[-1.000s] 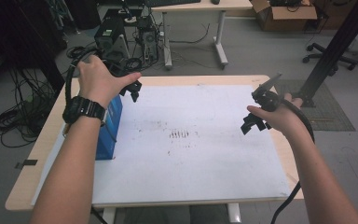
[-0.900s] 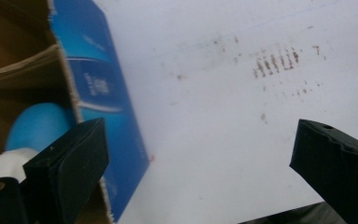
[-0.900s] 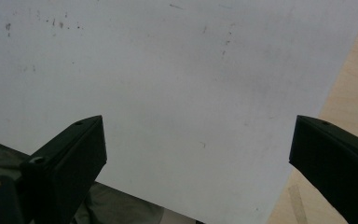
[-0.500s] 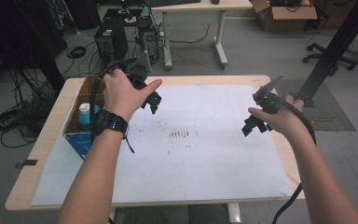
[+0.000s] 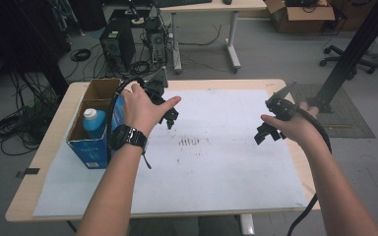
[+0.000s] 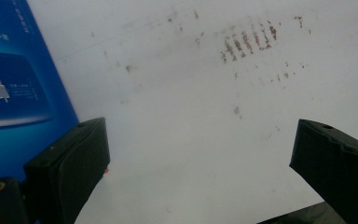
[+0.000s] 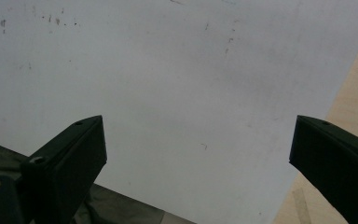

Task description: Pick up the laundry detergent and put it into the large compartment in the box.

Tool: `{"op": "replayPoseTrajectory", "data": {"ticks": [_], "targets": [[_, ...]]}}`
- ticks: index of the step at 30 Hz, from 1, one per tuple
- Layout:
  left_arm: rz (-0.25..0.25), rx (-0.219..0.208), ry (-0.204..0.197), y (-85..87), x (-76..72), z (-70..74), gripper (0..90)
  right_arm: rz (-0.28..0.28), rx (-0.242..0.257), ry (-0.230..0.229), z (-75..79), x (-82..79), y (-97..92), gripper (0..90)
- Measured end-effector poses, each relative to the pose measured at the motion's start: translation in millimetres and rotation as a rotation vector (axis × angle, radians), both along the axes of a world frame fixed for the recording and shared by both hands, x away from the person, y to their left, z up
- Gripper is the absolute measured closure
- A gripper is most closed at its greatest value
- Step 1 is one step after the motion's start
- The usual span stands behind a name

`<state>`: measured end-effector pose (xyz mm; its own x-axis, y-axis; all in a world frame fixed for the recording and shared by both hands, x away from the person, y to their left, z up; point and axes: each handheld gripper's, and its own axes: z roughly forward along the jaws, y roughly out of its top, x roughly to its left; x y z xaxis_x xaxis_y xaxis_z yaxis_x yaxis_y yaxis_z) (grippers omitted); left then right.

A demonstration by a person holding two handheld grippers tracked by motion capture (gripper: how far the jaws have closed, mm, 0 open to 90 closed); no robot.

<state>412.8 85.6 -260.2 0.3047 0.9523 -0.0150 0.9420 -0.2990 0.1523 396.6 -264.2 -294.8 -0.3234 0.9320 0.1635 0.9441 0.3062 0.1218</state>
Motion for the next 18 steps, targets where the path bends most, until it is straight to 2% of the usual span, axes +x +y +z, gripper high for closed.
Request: {"op": "replayPoseTrajectory", "data": {"ticks": [13, 18], "targets": [[-0.012, -0.001, 0.01, -5.7, 0.2, -7.7, 4.8, 0.0, -0.002, 0.005, -1.4, 0.0, 0.8, 3.9], [-0.008, -0.007, 0.001, -4.9, -0.4, -7.3, 4.9, -0.001, 0.0, 0.008, -1.5, -0.8, -1.2, 3.9]]}}
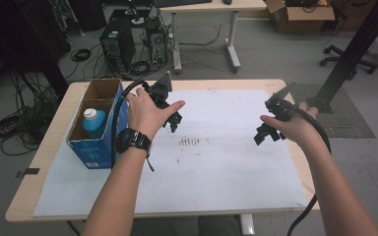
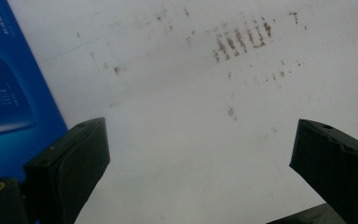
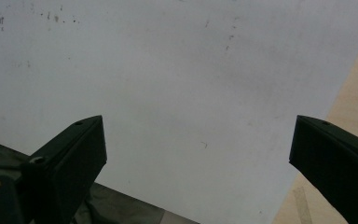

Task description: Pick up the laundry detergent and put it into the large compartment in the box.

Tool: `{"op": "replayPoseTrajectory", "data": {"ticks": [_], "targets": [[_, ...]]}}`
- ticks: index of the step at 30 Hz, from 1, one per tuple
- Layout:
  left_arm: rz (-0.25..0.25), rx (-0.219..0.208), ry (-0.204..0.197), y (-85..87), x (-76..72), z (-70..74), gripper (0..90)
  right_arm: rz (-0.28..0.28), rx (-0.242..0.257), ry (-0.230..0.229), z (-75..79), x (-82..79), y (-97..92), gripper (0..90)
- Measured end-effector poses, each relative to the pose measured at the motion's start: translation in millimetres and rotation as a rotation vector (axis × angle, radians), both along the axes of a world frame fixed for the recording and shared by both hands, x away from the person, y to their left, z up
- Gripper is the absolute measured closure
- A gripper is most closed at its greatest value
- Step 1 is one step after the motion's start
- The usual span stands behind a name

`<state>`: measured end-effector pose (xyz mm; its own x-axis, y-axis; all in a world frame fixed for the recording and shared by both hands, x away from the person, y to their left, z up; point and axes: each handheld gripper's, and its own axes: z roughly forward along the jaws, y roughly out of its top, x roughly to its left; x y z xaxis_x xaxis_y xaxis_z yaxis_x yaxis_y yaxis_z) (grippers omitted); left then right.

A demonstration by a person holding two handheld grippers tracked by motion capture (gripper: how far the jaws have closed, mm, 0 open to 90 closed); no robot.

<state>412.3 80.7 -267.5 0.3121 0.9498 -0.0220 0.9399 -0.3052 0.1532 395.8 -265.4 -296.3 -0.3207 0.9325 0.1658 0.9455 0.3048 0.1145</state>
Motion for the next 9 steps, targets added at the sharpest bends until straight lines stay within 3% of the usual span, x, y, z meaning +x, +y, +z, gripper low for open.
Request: {"op": "replayPoseTrajectory", "data": {"ticks": [9], "targets": [[-0.003, -0.008, -0.008, 2.1, -1.0, 0.9, 4.8, -0.01, 0.007, -0.008, 1.0, -1.2, -3.0, 3.8]]}}
